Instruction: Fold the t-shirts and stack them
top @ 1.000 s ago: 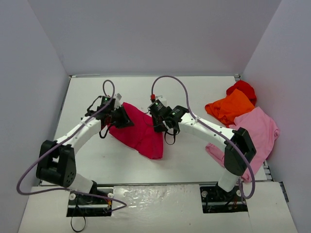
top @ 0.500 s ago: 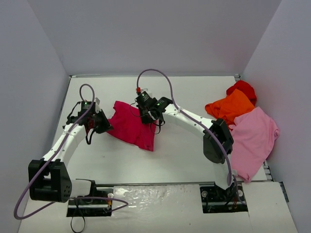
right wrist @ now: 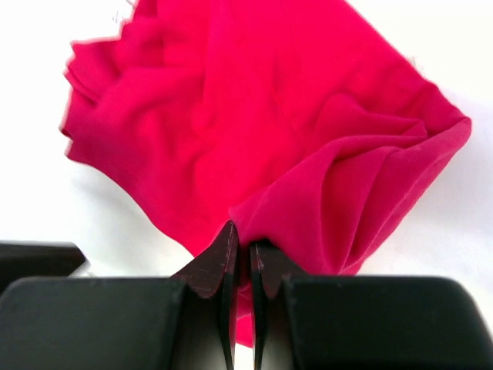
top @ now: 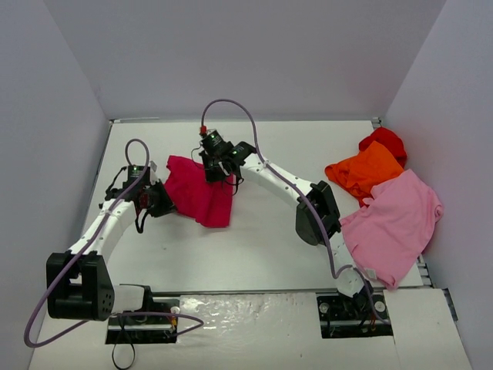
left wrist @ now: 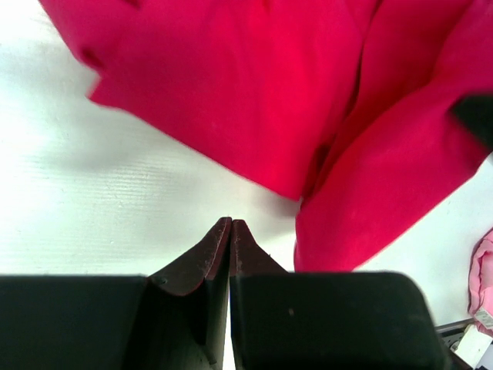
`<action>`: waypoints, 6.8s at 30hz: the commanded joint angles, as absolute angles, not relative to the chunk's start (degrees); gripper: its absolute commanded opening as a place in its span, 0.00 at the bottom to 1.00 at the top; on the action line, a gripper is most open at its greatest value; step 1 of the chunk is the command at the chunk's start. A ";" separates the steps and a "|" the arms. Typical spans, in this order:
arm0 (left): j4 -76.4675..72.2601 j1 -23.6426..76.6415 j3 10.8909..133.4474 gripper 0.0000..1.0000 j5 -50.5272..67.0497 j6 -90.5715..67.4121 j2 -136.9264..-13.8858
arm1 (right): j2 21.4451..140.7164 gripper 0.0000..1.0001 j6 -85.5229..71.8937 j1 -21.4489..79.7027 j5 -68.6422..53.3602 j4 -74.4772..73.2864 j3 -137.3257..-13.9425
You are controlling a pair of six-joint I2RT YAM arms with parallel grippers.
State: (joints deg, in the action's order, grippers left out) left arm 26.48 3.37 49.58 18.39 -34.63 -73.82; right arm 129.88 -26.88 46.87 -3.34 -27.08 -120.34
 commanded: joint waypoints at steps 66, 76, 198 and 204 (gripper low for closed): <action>-1.83 5.45 65.44 0.00 13.97 -34.20 -110.19 | 113.20 0.55 -30.81 37.56 -15.84 -4.10 -98.43; -5.68 7.12 59.78 0.00 15.56 -35.84 -110.90 | 96.03 0.89 -37.97 43.66 -8.91 4.18 -71.46; 31.15 19.89 51.96 0.00 -11.47 -41.91 -72.43 | 106.15 0.00 -26.57 35.68 -14.88 8.00 -83.34; 30.30 18.29 58.12 0.00 -15.13 -38.77 -81.20 | 105.95 0.00 -26.63 35.71 -15.24 7.97 -83.62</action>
State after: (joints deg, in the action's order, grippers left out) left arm 34.24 19.80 51.11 -10.89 -41.91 -77.99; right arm 108.86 -27.13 35.99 -14.30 5.72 -82.17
